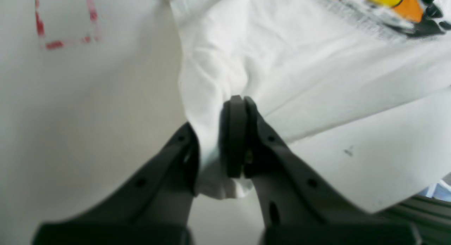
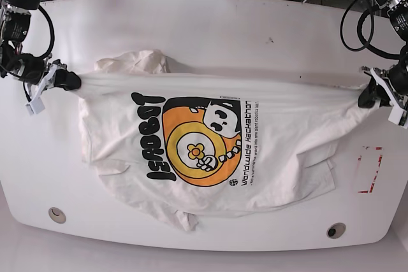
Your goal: Layout the t-shirt on the table in an organized manner, then fold the t-shirt properly
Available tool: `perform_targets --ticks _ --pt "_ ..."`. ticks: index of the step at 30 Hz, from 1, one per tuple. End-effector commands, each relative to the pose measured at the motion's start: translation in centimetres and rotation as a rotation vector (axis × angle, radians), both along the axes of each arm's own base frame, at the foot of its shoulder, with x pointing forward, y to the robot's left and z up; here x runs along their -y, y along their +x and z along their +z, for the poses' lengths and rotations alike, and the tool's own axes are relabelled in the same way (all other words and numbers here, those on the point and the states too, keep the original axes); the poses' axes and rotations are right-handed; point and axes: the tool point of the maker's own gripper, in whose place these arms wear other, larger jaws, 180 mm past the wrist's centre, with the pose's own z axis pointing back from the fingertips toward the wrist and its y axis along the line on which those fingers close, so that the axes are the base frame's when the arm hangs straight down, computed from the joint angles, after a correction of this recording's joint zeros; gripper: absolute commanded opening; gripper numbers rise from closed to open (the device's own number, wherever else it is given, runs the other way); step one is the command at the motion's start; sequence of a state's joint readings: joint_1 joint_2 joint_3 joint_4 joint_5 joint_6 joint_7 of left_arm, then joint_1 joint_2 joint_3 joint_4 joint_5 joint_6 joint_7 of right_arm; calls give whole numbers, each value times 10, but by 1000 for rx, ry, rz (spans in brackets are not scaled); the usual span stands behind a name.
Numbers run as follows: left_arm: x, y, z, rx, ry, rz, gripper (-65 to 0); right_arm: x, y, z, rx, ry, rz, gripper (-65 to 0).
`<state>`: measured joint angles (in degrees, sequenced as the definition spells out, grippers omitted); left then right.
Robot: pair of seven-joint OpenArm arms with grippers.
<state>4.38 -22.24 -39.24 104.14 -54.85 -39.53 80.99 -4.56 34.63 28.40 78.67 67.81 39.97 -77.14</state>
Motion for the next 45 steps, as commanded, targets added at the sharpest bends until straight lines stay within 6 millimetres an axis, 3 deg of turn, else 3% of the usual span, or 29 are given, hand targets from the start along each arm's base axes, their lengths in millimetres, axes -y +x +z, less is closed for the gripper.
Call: perform_targets --ticks 1,13,21,27,35,45 --pt "-16 -7 6 -3 59 17 -650 5 -3 15 46 -39 10 -650" --pt "-22 -65 -38 -200 78 12 -650 -5 -64 -11 -59 -36 -1 -650" --pt "-25 -74 -42 -232 87 12 -650 -15 -84 -17 -93 -35 18 -650" --pt "-32 -73 -37 -214 92 37 -650 -15 -78 2 -19 -63 11 -650" --pt "-38 -37 -13 -104 99 69 -650 -5 -50 24 84 -82 -24 -650" --pt "-36 0 -10 -105 258 44 -650 -14 -10 47 210 -55 -33 -650"
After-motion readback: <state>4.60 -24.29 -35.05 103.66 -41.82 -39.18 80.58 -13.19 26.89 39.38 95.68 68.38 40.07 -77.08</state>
